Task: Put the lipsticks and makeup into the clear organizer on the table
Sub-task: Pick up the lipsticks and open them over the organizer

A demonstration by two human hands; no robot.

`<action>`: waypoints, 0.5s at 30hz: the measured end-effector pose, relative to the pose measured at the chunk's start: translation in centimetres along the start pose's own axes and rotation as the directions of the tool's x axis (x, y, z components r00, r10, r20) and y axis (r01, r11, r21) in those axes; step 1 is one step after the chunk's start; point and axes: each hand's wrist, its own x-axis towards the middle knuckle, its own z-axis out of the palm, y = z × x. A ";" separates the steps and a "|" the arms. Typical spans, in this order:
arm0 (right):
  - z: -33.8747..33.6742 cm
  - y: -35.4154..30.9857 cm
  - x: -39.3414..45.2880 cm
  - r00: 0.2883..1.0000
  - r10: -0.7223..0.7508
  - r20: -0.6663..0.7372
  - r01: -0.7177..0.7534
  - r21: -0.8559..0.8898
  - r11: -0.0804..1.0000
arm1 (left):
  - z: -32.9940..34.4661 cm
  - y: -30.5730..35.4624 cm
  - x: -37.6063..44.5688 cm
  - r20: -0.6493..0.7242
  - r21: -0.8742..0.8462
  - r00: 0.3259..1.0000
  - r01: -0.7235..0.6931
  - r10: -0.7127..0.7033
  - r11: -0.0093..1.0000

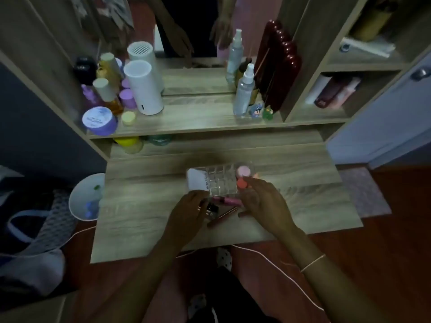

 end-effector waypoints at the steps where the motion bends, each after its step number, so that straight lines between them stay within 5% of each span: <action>1: 0.3 0.6 0.3 1.000 0.009 -0.001 -0.009 -0.001 1.000 | 0.4 -0.2 0.3 0.015 -0.005 1.000 0.028 -0.027 1.000; 15: 4.2 5.9 0.6 0.980 0.048 0.192 -0.033 -0.079 0.996 | 4.0 -0.3 0.3 0.141 0.144 0.987 0.052 -0.073 0.988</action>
